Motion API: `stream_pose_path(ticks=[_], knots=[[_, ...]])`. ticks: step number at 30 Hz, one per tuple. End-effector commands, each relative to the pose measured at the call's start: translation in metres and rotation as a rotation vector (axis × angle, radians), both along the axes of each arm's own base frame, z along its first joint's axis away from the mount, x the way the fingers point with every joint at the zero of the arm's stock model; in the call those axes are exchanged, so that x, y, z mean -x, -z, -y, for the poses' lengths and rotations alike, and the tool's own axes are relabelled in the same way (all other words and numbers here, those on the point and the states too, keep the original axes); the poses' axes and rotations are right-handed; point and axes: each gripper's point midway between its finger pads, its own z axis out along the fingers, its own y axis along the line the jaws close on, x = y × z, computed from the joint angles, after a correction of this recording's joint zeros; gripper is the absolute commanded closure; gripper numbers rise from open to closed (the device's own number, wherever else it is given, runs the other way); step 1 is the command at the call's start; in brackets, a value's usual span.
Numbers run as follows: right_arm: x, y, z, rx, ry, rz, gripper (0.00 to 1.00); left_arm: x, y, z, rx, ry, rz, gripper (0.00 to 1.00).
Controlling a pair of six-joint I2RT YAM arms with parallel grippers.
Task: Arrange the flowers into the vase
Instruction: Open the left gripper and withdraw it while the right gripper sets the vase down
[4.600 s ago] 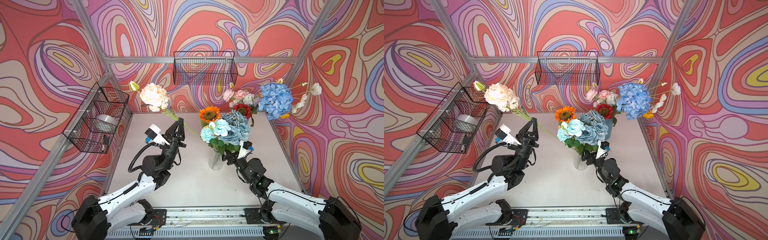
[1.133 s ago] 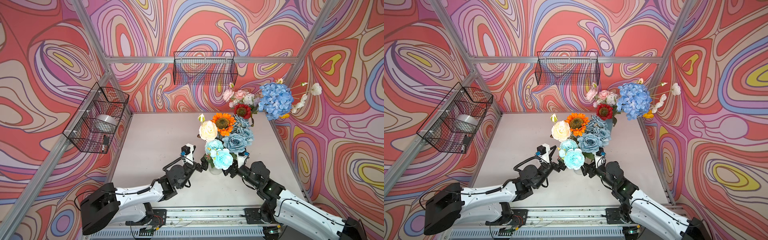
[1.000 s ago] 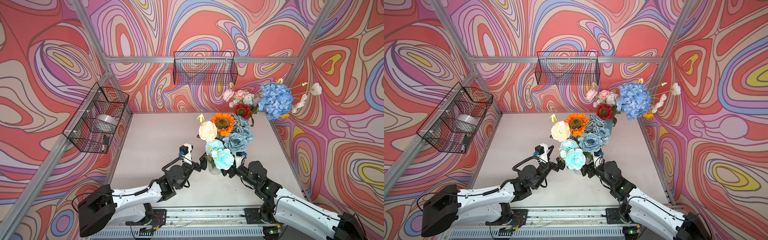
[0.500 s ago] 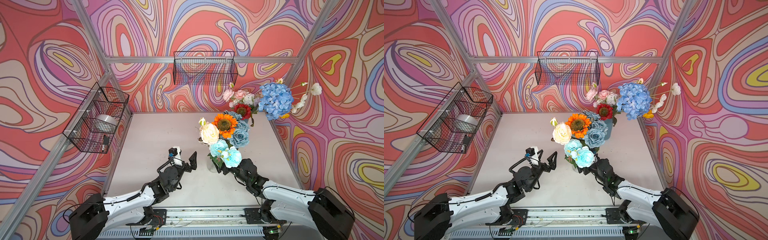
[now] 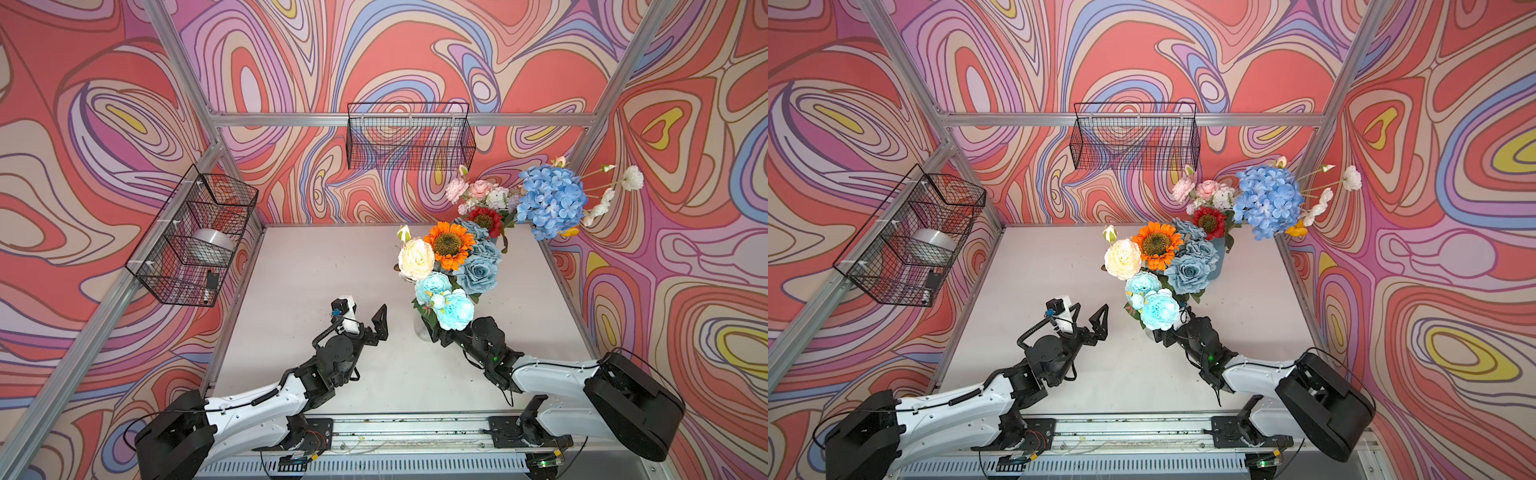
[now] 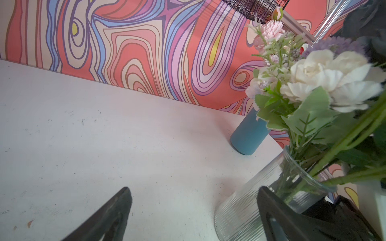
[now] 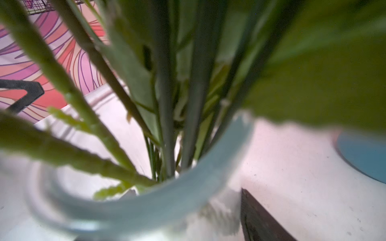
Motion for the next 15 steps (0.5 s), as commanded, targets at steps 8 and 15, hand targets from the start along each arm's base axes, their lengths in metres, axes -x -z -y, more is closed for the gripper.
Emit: stream_pose_path(ticks=[8, 15], knots=[[-0.027, 0.005, -0.018, 0.007, 0.02, 0.021, 0.24, 0.0, -0.003, -0.022, 0.007, -0.074, 0.009, 0.04], [-0.052, 0.009, -0.046, -0.006, -0.007, 0.019, 0.24, -0.001, 0.005, -0.053, -0.031, -0.172, -0.013, 0.03]])
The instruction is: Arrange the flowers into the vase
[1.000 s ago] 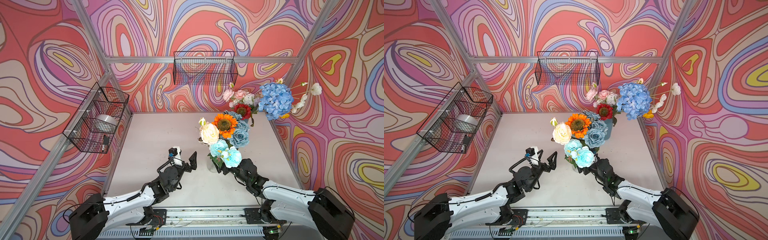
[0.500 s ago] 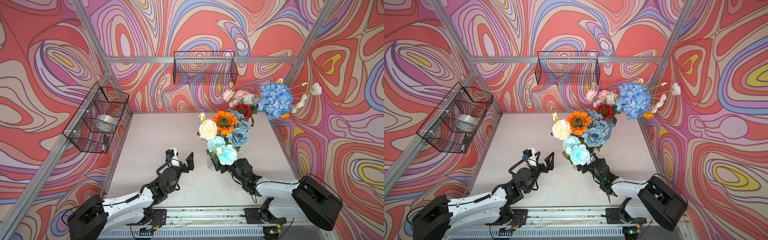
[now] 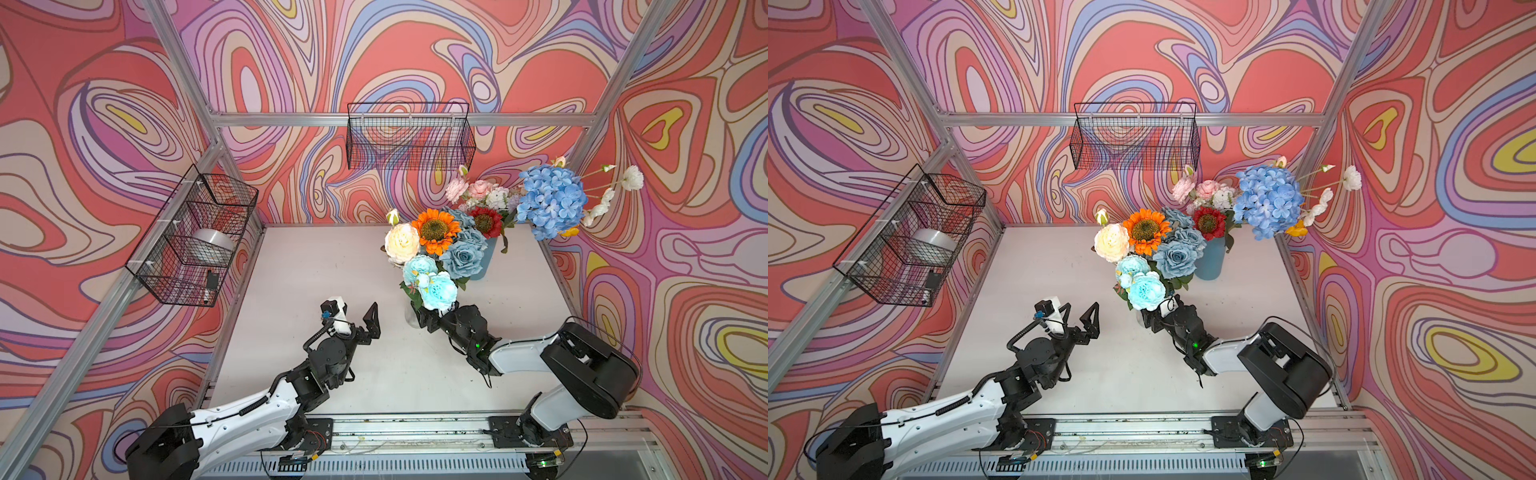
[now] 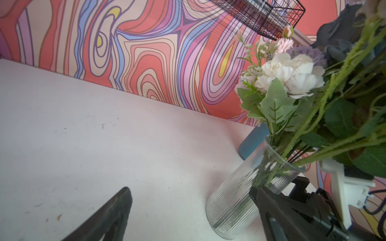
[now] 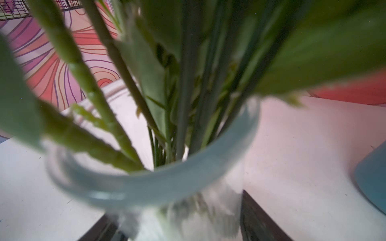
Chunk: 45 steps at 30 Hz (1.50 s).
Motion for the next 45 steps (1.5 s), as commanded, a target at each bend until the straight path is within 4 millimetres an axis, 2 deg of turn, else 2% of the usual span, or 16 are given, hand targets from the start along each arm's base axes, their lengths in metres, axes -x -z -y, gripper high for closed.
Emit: stream_pose_path(ticks=[1, 5, 6, 10, 12, 14, 17, 22, 27, 31, 37, 39, 42, 45], knots=[[-0.009, 0.012, -0.015, -0.003, -0.027, -0.033, 0.24, -0.001, 0.018, -0.026, -0.044, -0.087, -0.046, 0.03], [-0.021, 0.011, -0.029, -0.023, -0.041, -0.023, 0.23, -0.001, 0.025, -0.047, -0.053, -0.136, -0.072, 0.03], [-0.023, 0.016, -0.032, -0.021, -0.043, -0.033, 0.23, -0.001, 0.027, -0.053, -0.055, -0.15, -0.081, 0.02], [-0.026, 0.012, -0.038, -0.034, -0.057, -0.032, 0.16, -0.001, 0.036, -0.074, -0.048, -0.203, -0.118, 0.01], [-0.022, 0.013, -0.035, -0.027, -0.055, -0.044, 0.13, -0.003, 0.04, -0.083, -0.045, -0.229, -0.138, 0.0], [-0.014, 0.005, -0.029, -0.039, -0.054, -0.048, 0.09, -0.005, 0.043, -0.093, -0.045, -0.257, -0.162, 0.0], [0.002, 0.006, -0.014, -0.044, -0.042, -0.086, 0.08, -0.011, 0.047, -0.103, -0.049, -0.278, -0.201, 0.0], [0.024, 0.014, 0.025, 0.01, 0.065, -0.194, 0.05, -0.027, 0.042, -0.114, -0.113, -0.302, -0.233, 0.0], [0.022, 0.005, 0.078, 0.15, 0.291, -0.236, 0.02, -0.047, 0.028, -0.122, -0.201, -0.334, -0.235, 0.0], [0.012, -0.013, 0.113, 0.163, 0.402, -0.227, 0.02, -0.06, 0.023, -0.13, -0.262, -0.362, -0.245, 0.0], [-0.015, -0.035, 0.167, 0.152, 0.55, -0.15, 0.02, -0.066, 0.023, -0.159, -0.333, -0.472, -0.262, 0.0], [-0.025, -0.034, 0.182, 0.169, 0.584, -0.123, 0.02, -0.066, 0.022, -0.173, -0.359, -0.533, -0.267, 0.0], [-0.042, -0.02, 0.202, 0.21, 0.62, -0.128, 0.02, -0.065, 0.028, -0.192, -0.419, -0.601, -0.299, 0.0], [-0.059, -0.009, 0.214, 0.253, 0.626, -0.143, 0.02, -0.072, 0.043, -0.196, -0.464, -0.588, -0.328, 0.0]])
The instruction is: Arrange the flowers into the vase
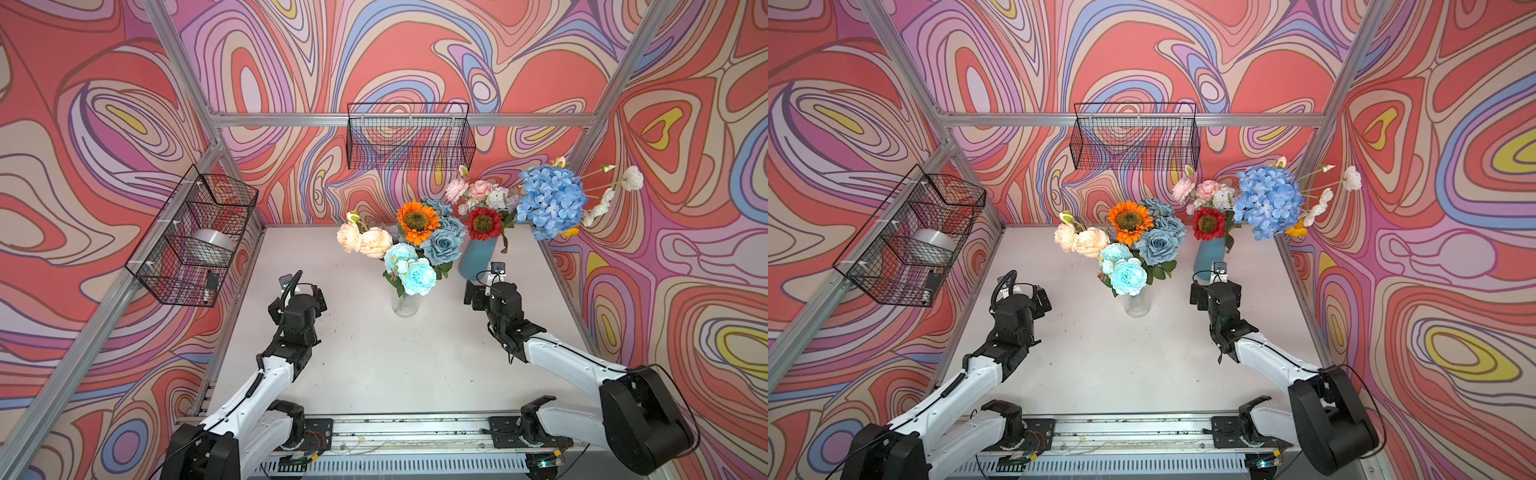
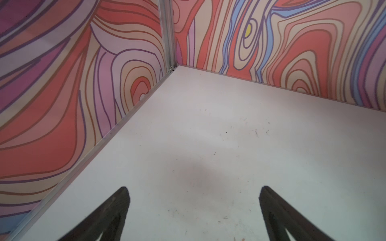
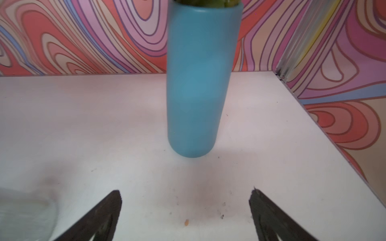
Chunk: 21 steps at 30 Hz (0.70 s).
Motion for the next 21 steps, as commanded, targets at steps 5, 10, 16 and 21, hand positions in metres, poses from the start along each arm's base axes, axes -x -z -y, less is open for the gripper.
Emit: stream_pose_path(ticks=[5, 10, 16, 21], knots=[[-0.039, 0.018, 0.027, 0.013, -0.017, 0.07, 0.02, -0.028, 0.026, -0.005, -0.102, 0.039, -0.04, 0.0], [-0.052, 0.027, 0.039, 0.047, -0.038, 0.103, 0.02, -0.043, 0.039, -0.005, -0.164, 0.073, 0.039, 0.0], [-0.042, 0.044, 0.065, -0.065, 0.004, 0.155, 0.02, -0.053, 0.064, 0.01, -0.097, 0.229, -0.016, 0.0], [-0.047, 0.047, 0.068, -0.053, 0.021, 0.132, 0.01, -0.053, 0.07, 0.018, -0.08, 0.292, -0.004, 0.0]])
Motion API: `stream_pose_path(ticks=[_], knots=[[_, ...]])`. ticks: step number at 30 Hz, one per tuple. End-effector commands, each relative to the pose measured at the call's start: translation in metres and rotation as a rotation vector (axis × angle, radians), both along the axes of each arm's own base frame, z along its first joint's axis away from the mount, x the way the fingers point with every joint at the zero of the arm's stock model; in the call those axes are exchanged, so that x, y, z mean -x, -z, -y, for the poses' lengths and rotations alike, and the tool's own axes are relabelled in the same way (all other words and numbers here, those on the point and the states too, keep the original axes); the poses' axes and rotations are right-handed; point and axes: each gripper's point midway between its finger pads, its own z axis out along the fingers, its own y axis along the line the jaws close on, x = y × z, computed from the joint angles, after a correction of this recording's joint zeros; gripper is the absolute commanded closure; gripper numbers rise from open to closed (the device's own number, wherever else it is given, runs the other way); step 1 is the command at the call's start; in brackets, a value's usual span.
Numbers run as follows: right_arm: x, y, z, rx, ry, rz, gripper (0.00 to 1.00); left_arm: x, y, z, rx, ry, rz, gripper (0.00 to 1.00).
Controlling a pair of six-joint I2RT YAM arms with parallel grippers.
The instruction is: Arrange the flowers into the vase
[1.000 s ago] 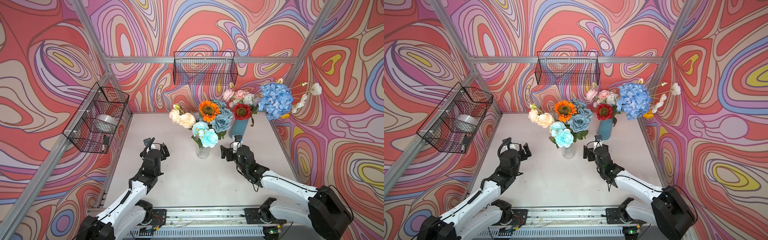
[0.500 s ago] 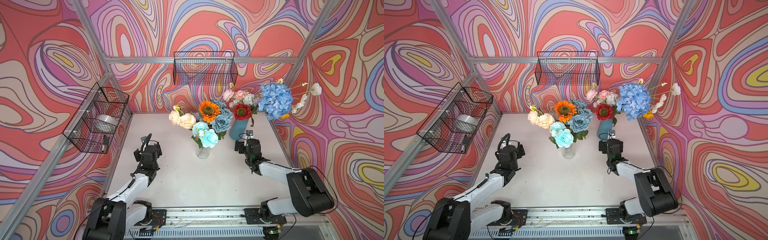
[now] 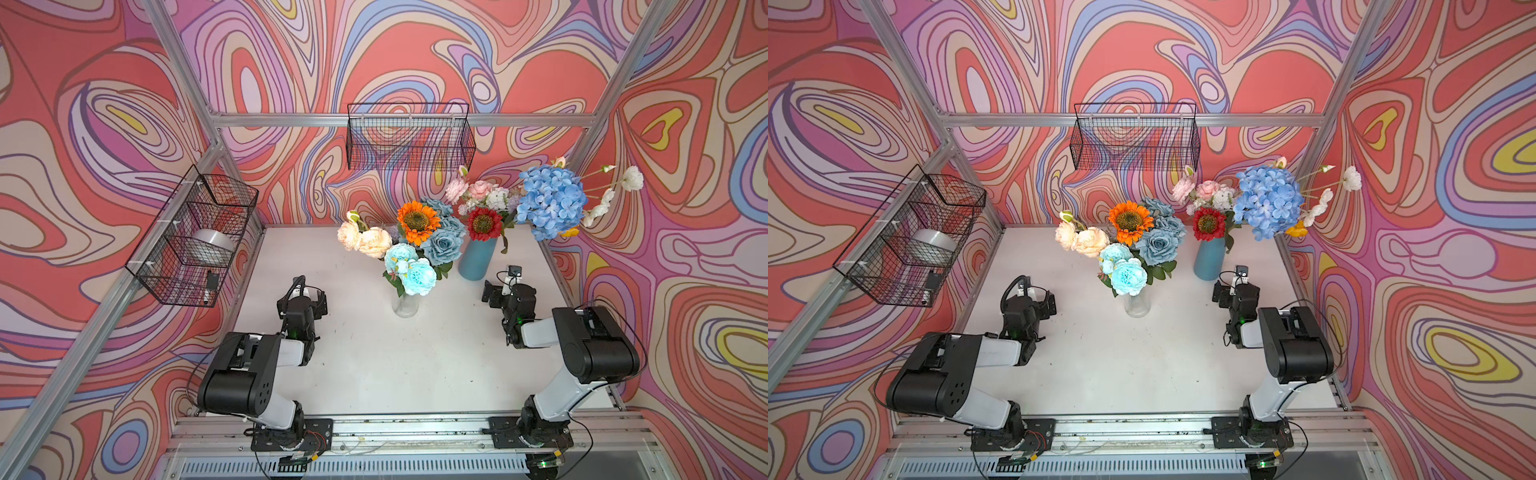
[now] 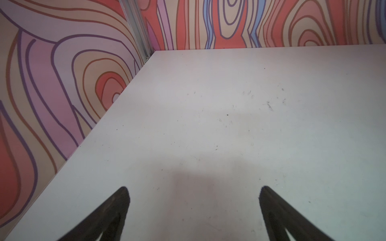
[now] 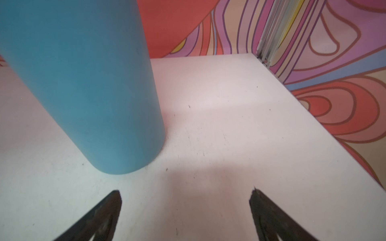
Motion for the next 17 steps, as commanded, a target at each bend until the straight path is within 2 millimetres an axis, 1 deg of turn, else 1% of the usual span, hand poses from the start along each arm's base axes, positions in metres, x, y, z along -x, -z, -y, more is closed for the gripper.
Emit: stream_pose_path(ticks=[1, 3, 5, 7, 10, 12, 15, 16, 17], knots=[[-0.0073, -0.0158, -0.0041, -0.016, -0.016, 0.061, 0.02, -0.0079, -0.0127, 0.0132, 0.009, 0.088, 0.06, 0.0], [-0.0071, -0.0165, -0.0034, -0.014, -0.012, 0.066, 0.02, -0.0086, -0.0155, 0.0113, 0.009, 0.074, 0.072, 0.0], [-0.0078, -0.0168, -0.004, -0.014, -0.016, 0.071, 0.02, -0.0079, -0.0126, 0.011, 0.011, 0.073, 0.05, 0.0], [-0.0076, -0.0155, -0.0042, -0.015, -0.017, 0.064, 0.01, -0.0089, -0.0155, 0.0113, 0.003, 0.076, 0.08, 0.0], [-0.0094, -0.0156, -0.0042, -0.014, -0.017, 0.062, 0.02, -0.008, -0.0133, 0.011, 0.009, 0.073, 0.057, 0.0], [-0.0095, -0.0135, -0.0047, -0.017, -0.019, 0.054, 0.02, -0.0099, -0.0144, 0.0097, 0.003, 0.067, 0.07, 0.0], [-0.0086, -0.015, -0.0048, -0.016, -0.02, 0.06, 0.01, -0.013, -0.0115, 0.0076, 0.003, 0.053, 0.036, 0.0], [-0.0081, -0.0159, -0.0044, -0.015, -0.018, 0.065, 0.02, -0.0138, -0.0116, 0.0072, 0.001, 0.053, 0.036, 0.19], [-0.0076, -0.0161, -0.005, -0.017, -0.021, 0.067, 0.02, -0.0137, -0.0115, 0.0087, 0.007, 0.061, 0.033, 0.81]])
